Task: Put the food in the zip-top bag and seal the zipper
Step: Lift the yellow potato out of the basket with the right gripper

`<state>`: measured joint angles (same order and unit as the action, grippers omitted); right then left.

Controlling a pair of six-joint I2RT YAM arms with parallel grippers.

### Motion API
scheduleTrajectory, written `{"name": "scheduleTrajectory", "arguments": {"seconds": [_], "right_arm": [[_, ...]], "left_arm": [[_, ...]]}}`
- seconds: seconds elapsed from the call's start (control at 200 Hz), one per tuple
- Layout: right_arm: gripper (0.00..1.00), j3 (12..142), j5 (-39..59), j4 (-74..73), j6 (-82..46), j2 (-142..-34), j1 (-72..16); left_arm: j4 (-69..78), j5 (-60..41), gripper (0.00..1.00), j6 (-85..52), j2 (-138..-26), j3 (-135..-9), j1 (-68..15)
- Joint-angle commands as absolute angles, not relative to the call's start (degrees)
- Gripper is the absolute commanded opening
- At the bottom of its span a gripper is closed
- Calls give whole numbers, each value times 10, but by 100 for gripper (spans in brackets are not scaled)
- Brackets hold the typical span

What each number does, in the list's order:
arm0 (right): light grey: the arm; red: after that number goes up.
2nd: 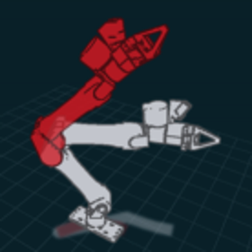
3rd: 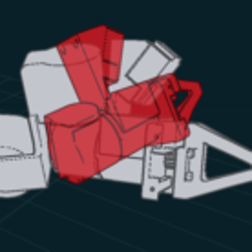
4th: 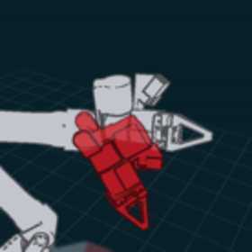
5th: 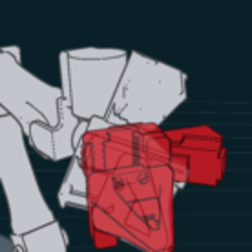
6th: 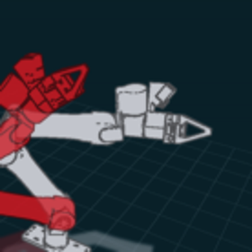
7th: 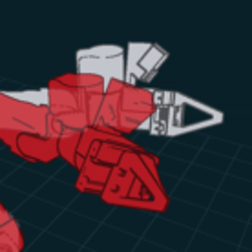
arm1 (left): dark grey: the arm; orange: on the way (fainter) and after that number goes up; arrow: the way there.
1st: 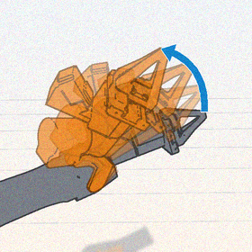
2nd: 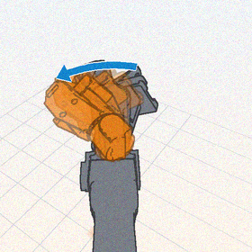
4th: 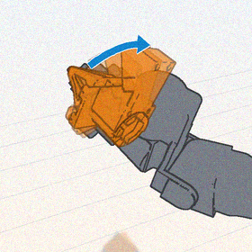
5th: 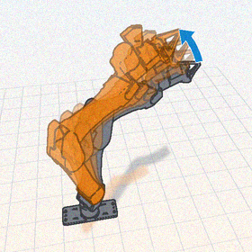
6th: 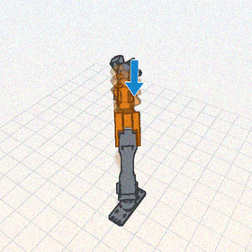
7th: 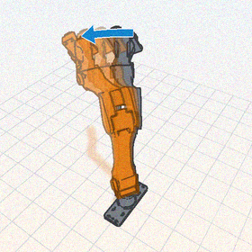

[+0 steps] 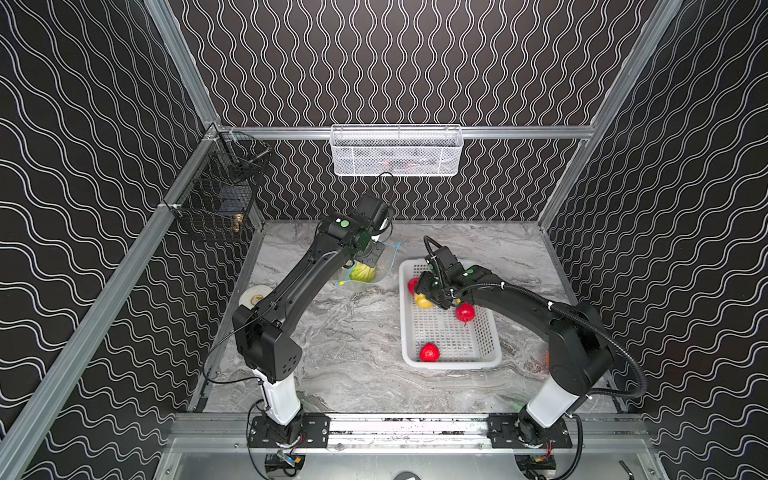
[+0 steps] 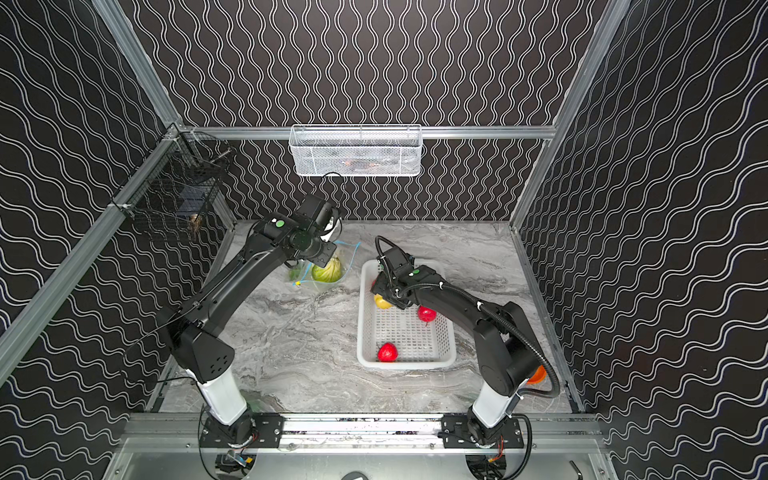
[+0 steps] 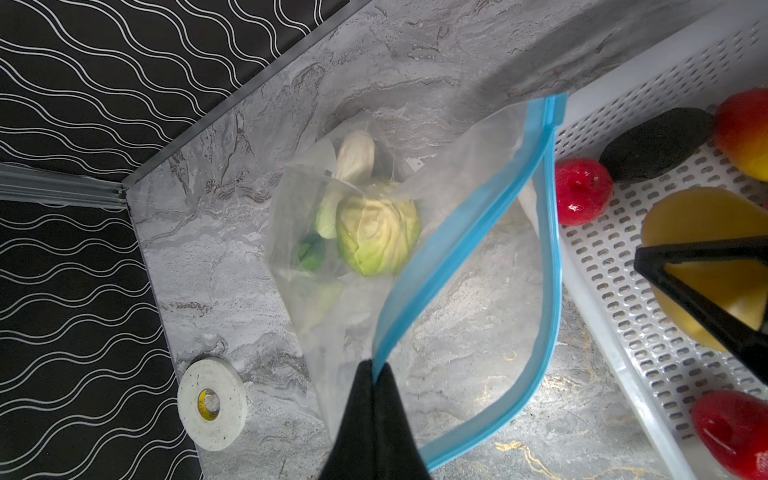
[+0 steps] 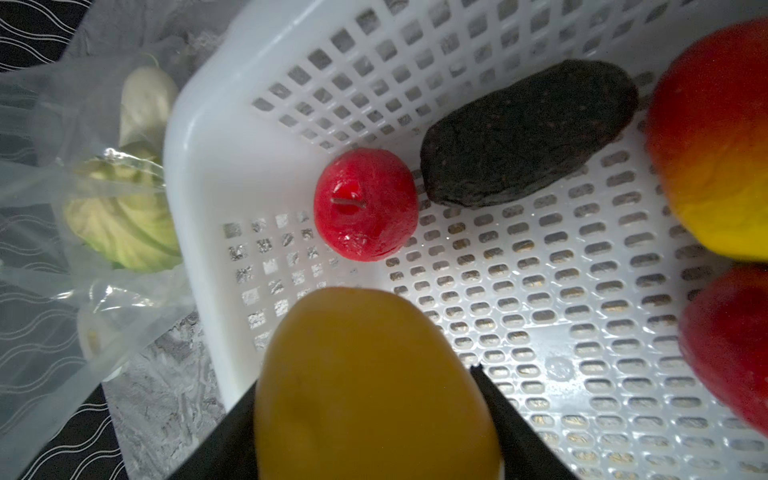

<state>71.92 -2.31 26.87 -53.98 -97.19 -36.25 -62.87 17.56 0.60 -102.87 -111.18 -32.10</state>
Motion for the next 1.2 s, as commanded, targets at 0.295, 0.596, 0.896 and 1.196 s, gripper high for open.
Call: {"name": "scheduleTrajectory", "arguments": {"seconds": [0.295, 0.596, 0.896, 1.196], "right_arm": [[54, 710, -36, 220, -529, -918, -365], [54, 682, -17, 149, -513, -874, -366], [53, 681, -8, 108, -499, -858, -376], [53, 695, 13, 74, -499, -859, -393]], "left_arm": [[-627, 183, 0, 13, -1027, -1113, -322], [-627, 178, 0, 11, -1027, -1114, -321], [-628, 174, 0, 11, -1028, -1117, -321], [-627, 167, 0, 13, -1022, -1111, -322]]}}
